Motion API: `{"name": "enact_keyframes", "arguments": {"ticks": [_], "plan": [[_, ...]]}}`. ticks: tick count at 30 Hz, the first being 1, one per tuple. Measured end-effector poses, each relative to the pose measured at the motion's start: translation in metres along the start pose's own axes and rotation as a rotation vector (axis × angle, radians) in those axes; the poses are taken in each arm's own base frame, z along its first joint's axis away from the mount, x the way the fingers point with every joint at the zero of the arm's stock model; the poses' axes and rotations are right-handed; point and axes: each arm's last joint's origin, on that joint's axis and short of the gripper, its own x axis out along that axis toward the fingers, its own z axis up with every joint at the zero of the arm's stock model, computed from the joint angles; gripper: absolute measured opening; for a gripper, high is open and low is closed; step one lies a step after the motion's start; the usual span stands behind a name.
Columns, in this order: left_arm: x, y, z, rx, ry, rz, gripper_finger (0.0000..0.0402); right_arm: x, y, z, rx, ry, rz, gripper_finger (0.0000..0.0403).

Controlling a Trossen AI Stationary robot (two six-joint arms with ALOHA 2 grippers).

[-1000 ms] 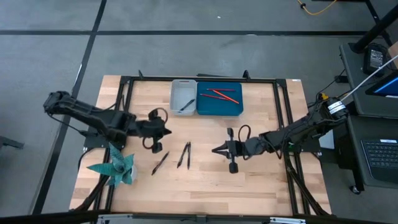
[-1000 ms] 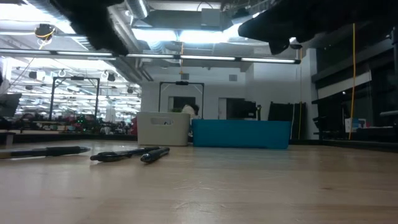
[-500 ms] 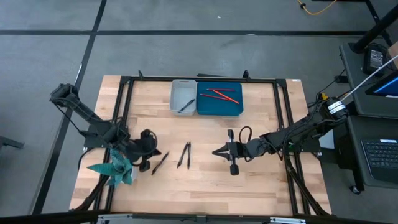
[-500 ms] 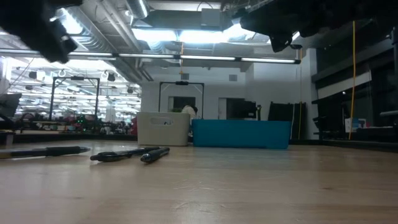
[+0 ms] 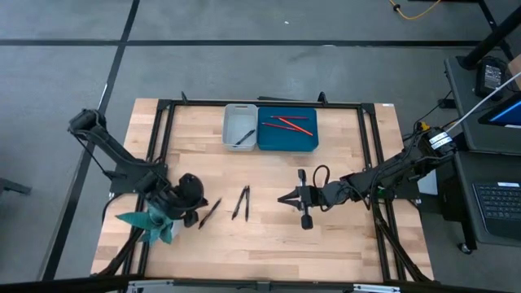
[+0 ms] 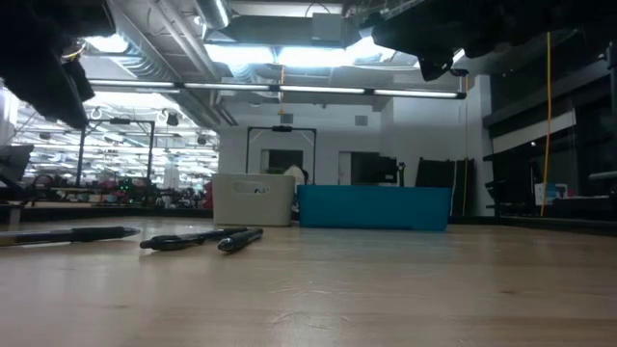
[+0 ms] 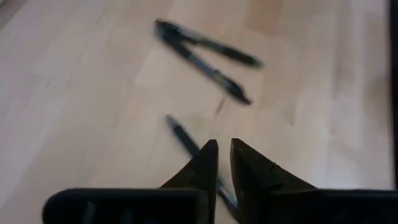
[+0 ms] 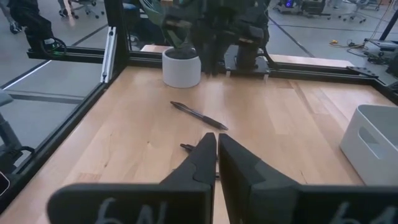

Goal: Sort pens & pencils
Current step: Put the black pen into the gray bin

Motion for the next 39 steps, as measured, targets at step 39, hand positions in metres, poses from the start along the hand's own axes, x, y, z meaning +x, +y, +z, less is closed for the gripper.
{"name": "enact_keyframes", "arguments": {"ticks": [39], "plan": [[0.067,-0.011,-0.029,-0.152,0.355,0.085,0.0098,0.000,0.000,0.000,-0.005,0.002,0.001,0.0020]]}}
